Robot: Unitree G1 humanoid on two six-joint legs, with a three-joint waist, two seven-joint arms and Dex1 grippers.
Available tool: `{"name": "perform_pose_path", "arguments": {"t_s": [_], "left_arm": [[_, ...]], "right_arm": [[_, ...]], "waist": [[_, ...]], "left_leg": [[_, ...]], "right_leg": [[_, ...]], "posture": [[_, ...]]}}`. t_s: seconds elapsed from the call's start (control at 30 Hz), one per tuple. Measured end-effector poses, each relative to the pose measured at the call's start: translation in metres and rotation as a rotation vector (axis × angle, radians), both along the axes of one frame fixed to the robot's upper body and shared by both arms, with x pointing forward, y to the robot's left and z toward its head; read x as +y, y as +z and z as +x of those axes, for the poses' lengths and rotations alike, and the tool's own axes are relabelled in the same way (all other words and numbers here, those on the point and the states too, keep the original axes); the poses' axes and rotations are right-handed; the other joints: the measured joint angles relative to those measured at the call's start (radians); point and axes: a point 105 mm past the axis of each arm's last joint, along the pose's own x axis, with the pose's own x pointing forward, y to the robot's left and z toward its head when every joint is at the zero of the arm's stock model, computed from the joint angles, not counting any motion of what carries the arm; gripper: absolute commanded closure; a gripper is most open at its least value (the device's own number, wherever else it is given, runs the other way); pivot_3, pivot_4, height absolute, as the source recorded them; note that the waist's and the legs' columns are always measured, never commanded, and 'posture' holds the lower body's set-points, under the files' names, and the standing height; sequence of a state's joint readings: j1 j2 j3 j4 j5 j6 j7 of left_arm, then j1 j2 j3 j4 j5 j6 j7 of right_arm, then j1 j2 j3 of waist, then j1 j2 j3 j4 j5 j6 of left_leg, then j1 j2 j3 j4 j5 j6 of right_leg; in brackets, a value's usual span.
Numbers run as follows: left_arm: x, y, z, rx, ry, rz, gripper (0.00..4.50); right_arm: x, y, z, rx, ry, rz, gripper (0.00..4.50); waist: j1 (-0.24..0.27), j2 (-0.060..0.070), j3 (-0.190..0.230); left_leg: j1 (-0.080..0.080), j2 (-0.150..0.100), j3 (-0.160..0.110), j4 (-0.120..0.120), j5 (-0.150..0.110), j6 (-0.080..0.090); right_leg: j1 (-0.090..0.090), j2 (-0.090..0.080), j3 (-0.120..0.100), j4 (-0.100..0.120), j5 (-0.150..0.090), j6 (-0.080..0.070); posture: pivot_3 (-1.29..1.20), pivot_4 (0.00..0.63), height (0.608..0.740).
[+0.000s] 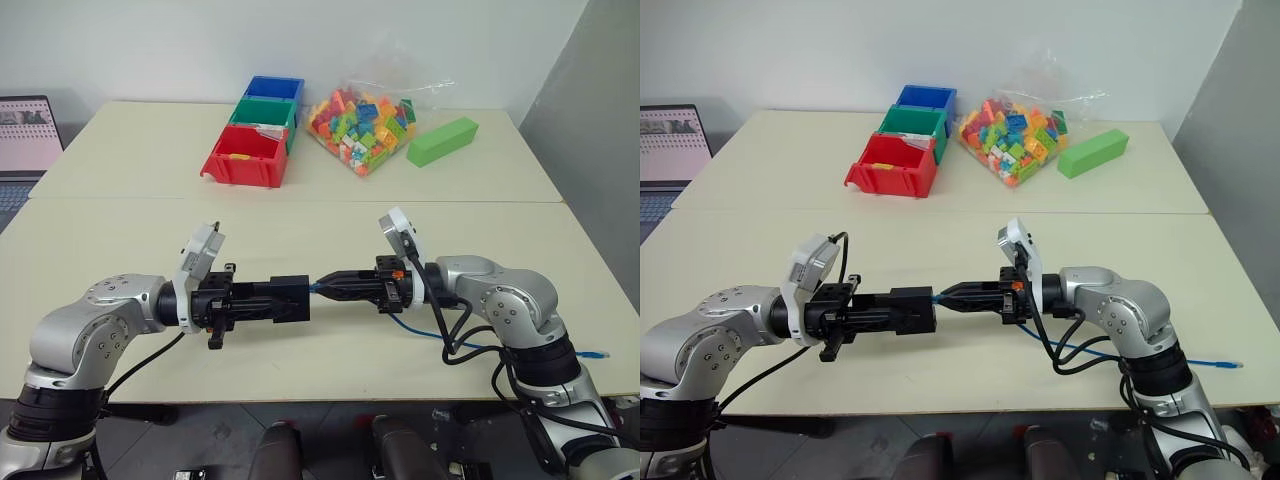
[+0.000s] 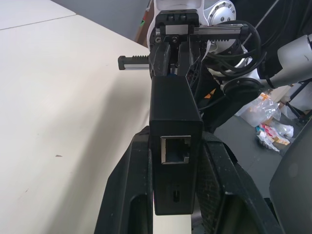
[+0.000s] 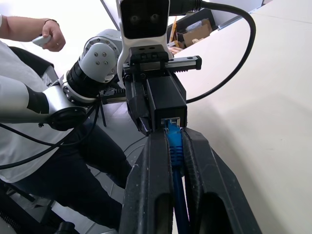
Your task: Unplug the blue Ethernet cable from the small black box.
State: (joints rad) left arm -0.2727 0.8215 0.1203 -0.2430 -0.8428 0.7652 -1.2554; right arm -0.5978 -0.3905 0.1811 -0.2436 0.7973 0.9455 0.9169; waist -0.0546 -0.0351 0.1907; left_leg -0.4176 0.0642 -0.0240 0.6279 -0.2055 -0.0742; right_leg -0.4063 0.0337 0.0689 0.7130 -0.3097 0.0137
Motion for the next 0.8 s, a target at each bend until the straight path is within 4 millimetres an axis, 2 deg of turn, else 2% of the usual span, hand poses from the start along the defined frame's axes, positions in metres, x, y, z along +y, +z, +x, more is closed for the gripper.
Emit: {"name": "perform_pose_path", "arguments": {"t_s": [0.37,0.43,0.57,0.8], "left_arm": [[-0.004,-0.0012,-0.002,0.008,-0.022,-0.003,3.71],[-0.0041,-0.0013,-0.0018,0.009,-0.022,-0.005,3.71],[-0.0029,-0.0014,0.0006,0.009,-0.006,-0.006,3.71],[-0.0032,-0.001,0.0006,0.008,-0.008,-0.008,3.71]], "right_arm": [[-0.0044,-0.0009,-0.0044,0.006,0.003,-0.005,4.47],[-0.0045,-0.0008,-0.0043,0.017,-0.003,-0.004,3.77],[-0.0062,-0.0002,-0.0028,0.032,-0.028,-0.004,2.95],[-0.0054,-0.0012,-0.0047,0.061,-0.034,0.021,2.94]], "waist": [[0.0,0.0,0.0],[0.0,0.0,0.0],[0.0,0.0,0.0],[0.0,0.0,0.0]], "left_leg": [[0.0,0.0,0.0,0.0,0.0,0.0],[0.0,0.0,0.0,0.0,0.0,0.0],[0.0,0.0,0.0,0.0,0.0,0.0],[0.0,0.0,0.0,0.0,0.0,0.0]], "right_leg": [[0.0,0.0,0.0,0.0,0.0,0.0],[0.0,0.0,0.0,0.0,0.0,0.0],[0.0,0.0,0.0,0.0,0.0,0.0],[0.0,0.0,0.0,0.0,0.0,0.0]], "posture": [[0.0,0.15,0.74],[0.0,0.15,0.74],[0.0,0.15,0.74],[0.0,0.15,0.74]]}}
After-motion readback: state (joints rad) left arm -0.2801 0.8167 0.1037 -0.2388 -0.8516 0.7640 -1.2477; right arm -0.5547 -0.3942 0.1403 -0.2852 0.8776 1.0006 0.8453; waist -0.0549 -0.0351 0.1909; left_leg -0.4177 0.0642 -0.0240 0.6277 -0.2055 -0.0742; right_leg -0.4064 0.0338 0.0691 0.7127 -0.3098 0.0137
